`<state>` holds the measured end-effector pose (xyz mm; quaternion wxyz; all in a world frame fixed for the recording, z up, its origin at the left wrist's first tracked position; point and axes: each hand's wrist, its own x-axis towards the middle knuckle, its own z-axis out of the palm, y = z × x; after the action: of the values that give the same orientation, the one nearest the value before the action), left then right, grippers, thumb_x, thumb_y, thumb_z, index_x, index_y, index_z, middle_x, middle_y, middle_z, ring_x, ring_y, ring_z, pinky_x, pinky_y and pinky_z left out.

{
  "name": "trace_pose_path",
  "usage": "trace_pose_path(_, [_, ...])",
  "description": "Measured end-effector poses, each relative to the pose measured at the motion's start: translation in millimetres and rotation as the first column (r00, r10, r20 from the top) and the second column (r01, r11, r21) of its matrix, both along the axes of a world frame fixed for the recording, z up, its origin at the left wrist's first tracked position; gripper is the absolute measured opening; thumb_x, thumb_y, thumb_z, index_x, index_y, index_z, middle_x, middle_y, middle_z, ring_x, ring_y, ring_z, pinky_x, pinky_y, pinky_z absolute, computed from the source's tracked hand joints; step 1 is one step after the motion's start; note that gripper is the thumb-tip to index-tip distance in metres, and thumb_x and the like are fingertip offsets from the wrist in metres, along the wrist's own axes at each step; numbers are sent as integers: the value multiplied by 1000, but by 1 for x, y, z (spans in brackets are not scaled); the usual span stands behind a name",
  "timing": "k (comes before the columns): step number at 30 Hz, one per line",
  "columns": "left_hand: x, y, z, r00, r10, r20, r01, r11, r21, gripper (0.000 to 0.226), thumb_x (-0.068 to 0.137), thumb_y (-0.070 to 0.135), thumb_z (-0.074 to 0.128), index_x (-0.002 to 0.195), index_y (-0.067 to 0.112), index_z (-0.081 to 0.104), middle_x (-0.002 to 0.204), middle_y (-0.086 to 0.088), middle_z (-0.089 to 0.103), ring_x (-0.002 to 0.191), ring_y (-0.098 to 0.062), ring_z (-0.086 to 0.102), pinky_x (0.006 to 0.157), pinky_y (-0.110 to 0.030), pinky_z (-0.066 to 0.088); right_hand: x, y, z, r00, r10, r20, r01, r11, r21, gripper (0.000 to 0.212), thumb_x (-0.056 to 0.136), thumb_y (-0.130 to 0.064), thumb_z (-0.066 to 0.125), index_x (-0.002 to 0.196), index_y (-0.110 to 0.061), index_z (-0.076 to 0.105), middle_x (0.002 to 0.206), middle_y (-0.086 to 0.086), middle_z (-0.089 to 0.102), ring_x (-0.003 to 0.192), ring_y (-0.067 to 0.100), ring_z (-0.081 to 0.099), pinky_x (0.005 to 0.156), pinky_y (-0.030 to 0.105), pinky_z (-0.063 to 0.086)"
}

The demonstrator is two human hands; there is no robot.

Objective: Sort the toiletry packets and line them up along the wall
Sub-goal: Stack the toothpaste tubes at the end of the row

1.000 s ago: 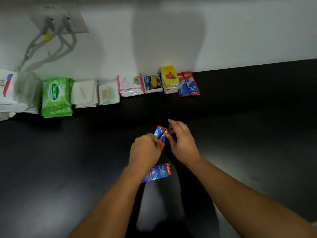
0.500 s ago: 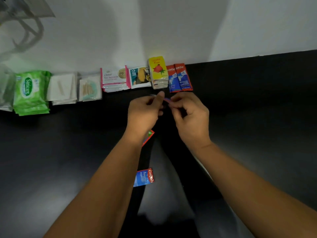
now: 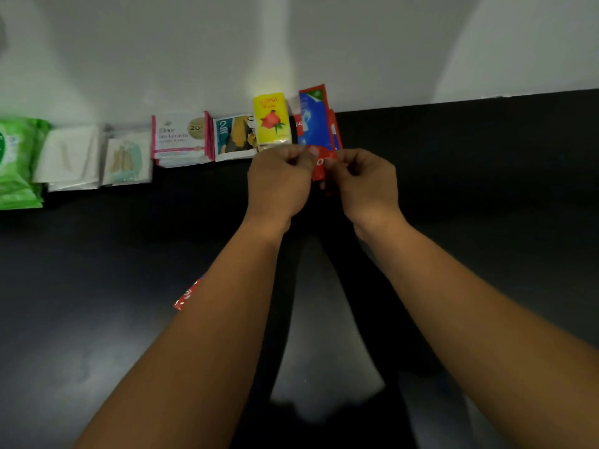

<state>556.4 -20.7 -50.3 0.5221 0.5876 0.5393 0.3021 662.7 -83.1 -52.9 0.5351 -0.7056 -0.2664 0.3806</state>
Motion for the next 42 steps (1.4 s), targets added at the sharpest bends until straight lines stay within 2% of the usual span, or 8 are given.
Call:
trace_pose_path(3, [3,-7,-21,999,24,25,-22,998,-53,11,91,26,71,95,18,75,92,-4,75,80,-10,68,72,-32,60,10,15,-12,1000,16,24,-16,1000,7,3,89,-21,70,89,-23,69,100,-3,73,94,10,70,86,39,59])
trace_pose_path(7, [9,-8,-39,989,130,73,-126,990,-63,7,92,16,68,93,15,75,83,-4,73,65,-6,64,60,-25,54,27,27,-24,918,166,359,-162,986,-41,14,96,-25,62,105,-16,69,112,-2,69,103,5,63,87,26,55])
trace_pose_path(11, [18,3,-48,985,172,22,-173,985,24,12,94,17,64,96,13,75,83,-4,72,63,-9,64,58,-30,55,49,37,-50,559,160,814,-209,977,-48,34,95,-30,54,124,-12,61,127,8,60,120,21,51,97,34,47])
trace_pose_path(16, [28,11,-56,968,247,-44,-244,968,63,15,89,24,65,95,17,77,85,-7,75,82,-30,73,73,-49,62,56,48,-73,385,320,866,-378,910,-168,49,99,-38,39,140,-14,51,149,17,43,141,36,35,114,53,31])
trace_pose_path(20, [30,10,-59,946,320,-56,-312,942,122,14,85,28,68,88,19,78,75,-3,75,68,-27,72,67,-50,62,56,48,-73,213,413,885,-393,866,-310,49,101,-44,37,144,-22,47,155,15,36,145,36,28,115,57,24])
trace_pose_path(31, [28,-7,-45,920,390,-29,-383,915,127,12,93,21,68,94,10,72,81,-3,73,54,-11,68,45,-20,50,52,45,-68,295,362,884,-383,893,-238,49,97,-43,49,137,-16,55,151,14,43,143,34,33,114,55,30])
trace_pose_path(37, [-33,-33,-22,948,251,-196,-221,961,165,12,96,31,63,106,29,69,96,10,70,85,-12,69,79,-34,60,13,-3,-58,496,132,858,-261,965,3,38,93,-30,57,125,-11,61,139,10,54,132,27,46,109,41,40])
trace_pose_path(42, [-120,-60,-13,925,192,-328,-99,955,279,18,94,17,65,111,16,72,99,9,70,90,1,62,77,1,41,-75,-56,-56,621,187,761,-422,898,123,30,90,-17,62,118,-6,66,125,12,60,118,26,53,103,39,43])
